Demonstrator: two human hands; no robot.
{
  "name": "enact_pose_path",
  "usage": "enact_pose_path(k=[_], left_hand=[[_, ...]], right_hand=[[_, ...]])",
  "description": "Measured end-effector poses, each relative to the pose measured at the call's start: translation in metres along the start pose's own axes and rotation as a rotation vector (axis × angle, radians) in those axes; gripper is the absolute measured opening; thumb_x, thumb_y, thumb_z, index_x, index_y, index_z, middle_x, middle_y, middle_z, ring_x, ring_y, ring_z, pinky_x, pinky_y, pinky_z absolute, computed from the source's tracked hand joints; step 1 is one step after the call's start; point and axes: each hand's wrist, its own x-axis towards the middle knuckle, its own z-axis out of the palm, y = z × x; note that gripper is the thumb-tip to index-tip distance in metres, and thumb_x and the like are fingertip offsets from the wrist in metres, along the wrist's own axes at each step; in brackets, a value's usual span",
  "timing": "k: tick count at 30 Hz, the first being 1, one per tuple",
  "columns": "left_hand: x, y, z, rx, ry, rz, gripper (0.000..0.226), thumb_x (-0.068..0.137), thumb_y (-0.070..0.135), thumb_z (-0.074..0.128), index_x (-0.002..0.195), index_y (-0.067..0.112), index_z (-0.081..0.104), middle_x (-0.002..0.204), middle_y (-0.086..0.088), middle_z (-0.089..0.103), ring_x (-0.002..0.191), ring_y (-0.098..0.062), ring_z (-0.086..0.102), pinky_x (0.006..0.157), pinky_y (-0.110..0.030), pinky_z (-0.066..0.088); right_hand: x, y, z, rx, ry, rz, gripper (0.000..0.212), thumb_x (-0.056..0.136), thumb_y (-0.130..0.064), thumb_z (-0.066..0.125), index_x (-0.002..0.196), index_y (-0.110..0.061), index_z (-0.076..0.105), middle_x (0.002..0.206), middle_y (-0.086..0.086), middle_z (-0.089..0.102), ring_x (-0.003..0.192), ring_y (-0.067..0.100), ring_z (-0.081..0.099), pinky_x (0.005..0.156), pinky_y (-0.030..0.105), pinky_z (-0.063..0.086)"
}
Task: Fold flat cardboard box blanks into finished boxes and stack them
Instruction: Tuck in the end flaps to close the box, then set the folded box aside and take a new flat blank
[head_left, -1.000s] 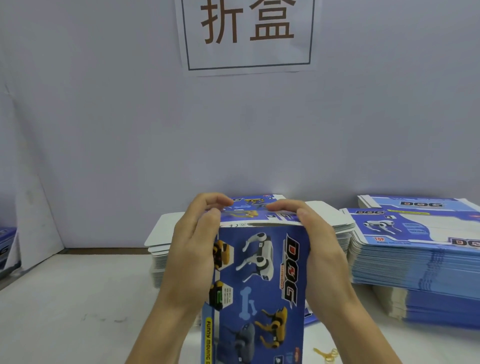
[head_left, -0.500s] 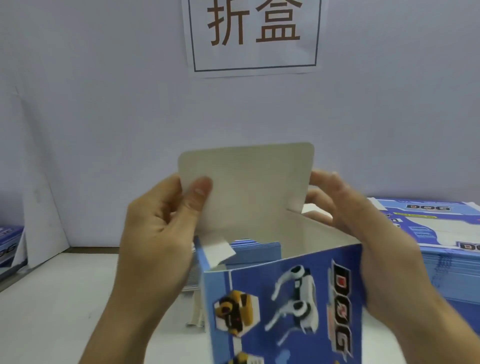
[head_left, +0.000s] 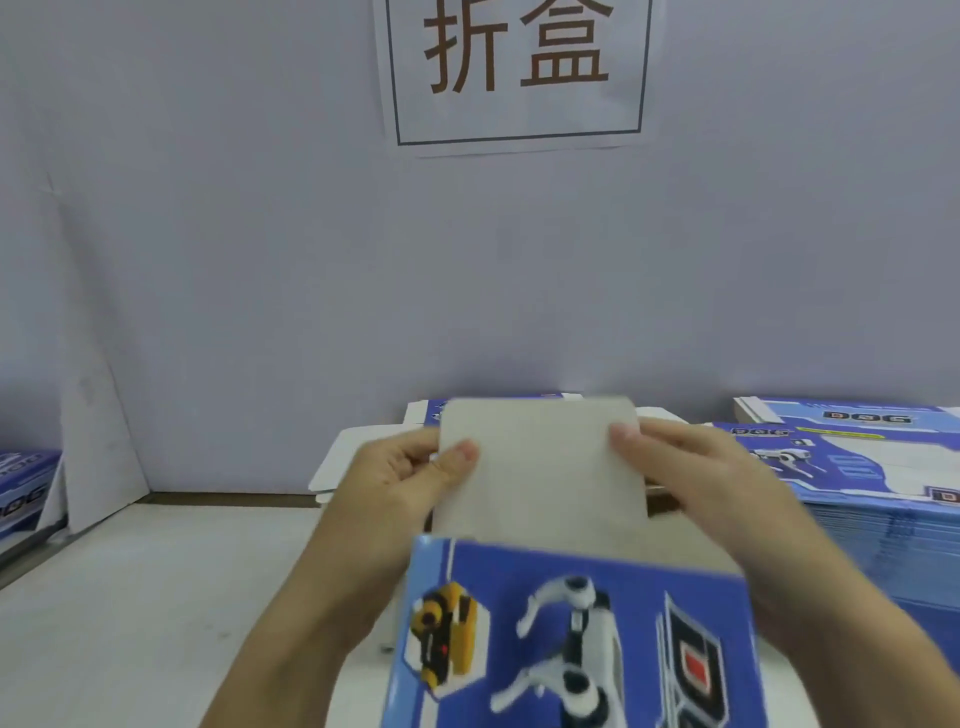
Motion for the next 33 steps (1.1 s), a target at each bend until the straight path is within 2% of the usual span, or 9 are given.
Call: enact_pose_path(k=[4,12,18,21,24,28,30,31,33], left_hand=[[0.001,-0.017,0.005,-0.068,0.019,-0.068,0.023,0.093,0.011,0.059,0.113,0.018,0.069,0.094,-0.013,0.078,0.078,-0.024,0.074,0.058,-0.029,0.06],[0.0,-0.013,0.006,-0.082,-0.011,0.017,0.025,0.082,0.025,0.062,0.1,0.039,0.069,0.089,-0.013,0.077,0.074,-0.026,0.075,0.051,-0.03,0.058],[0.002,-0.016,0.004,-0.015,0.002,0.1,0.024,0.092,0.013,0.061,0.084,0.033,0.071,0.086,-0.008,0.077,0.068,-0.019,0.073,0.047,-0.026,0.054],[-0.002,-0.014,0.007,-0.011,0.017,0.109,0.013,0.08,0.022,0.064,0.073,0.031,0.071,0.086,-0.005,0.078,0.074,-0.018,0.075,0.048,-0.024,0.054],[0.001,-0.009,0.008,-0.008,-0.006,0.084,0.024,0.091,0.017,0.06,0.087,0.034,0.076,0.092,-0.005,0.078,0.078,-0.021,0.075,0.053,-0.026,0.057],[-0.015,-0.009,-0.005,-0.047,-0.337,-0.012,0.05,0.101,0.026,0.054,0.147,0.009,0.044,0.126,-0.013,0.065,0.071,-0.017,0.056,0.051,-0.013,0.05],[-0.017,-0.006,-0.01,0.12,-0.635,-0.113,0.101,0.069,0.048,0.085,0.152,0.032,0.03,0.134,0.002,0.063,0.091,-0.01,0.065,0.084,-0.02,0.055],[-0.016,0.001,-0.013,0.284,-0.764,-0.208,0.109,0.06,0.048,0.089,0.148,0.048,0.026,0.132,0.012,0.063,0.106,-0.009,0.066,0.098,-0.029,0.051],[-0.023,0.015,-0.01,0.519,-0.829,-0.223,0.092,0.062,0.05,0.083,0.136,0.063,0.03,0.126,0.026,0.063,0.115,-0.004,0.063,0.101,-0.031,0.051]], right_hand=[[0.007,0.015,0.008,-0.054,0.074,-0.094,0.029,0.098,-0.012,0.059,0.08,-0.024,0.078,0.063,-0.004,0.074,0.047,0.002,0.063,0.041,0.011,0.042],[0.007,0.017,0.007,-0.016,0.093,-0.198,0.021,0.093,-0.009,0.064,0.105,-0.025,0.07,0.047,-0.004,0.065,0.037,0.004,0.057,0.038,0.009,0.039],[0.007,0.016,0.011,0.002,0.149,-0.221,0.038,0.093,0.0,0.064,0.076,-0.031,0.079,0.05,0.003,0.065,0.037,0.008,0.049,0.039,0.01,0.037],[0.009,0.018,0.014,-0.009,0.175,-0.238,0.048,0.091,0.003,0.064,0.065,-0.034,0.078,0.056,0.004,0.07,0.046,0.012,0.053,0.044,0.014,0.041],[0.009,0.018,0.014,0.054,0.204,-0.224,0.041,0.092,0.005,0.062,0.068,-0.024,0.079,0.052,-0.002,0.067,0.041,0.005,0.055,0.042,0.012,0.041],[0.007,0.018,-0.001,0.164,0.435,-0.22,0.021,0.095,-0.01,0.064,0.088,-0.026,0.075,0.045,-0.008,0.06,0.035,0.002,0.049,0.035,0.01,0.035],[0.006,0.015,-0.015,0.181,0.52,-0.207,0.019,0.095,-0.018,0.065,0.089,-0.034,0.075,0.055,-0.012,0.067,0.043,0.001,0.057,0.04,0.01,0.042],[0.005,0.012,-0.02,0.175,0.522,-0.186,0.02,0.094,-0.021,0.066,0.091,-0.038,0.076,0.064,-0.012,0.071,0.051,0.002,0.063,0.047,0.013,0.049],[0.004,0.008,-0.025,0.151,0.491,-0.124,0.024,0.097,-0.024,0.062,0.102,-0.043,0.075,0.089,-0.004,0.073,0.071,0.015,0.067,0.062,0.03,0.056]])
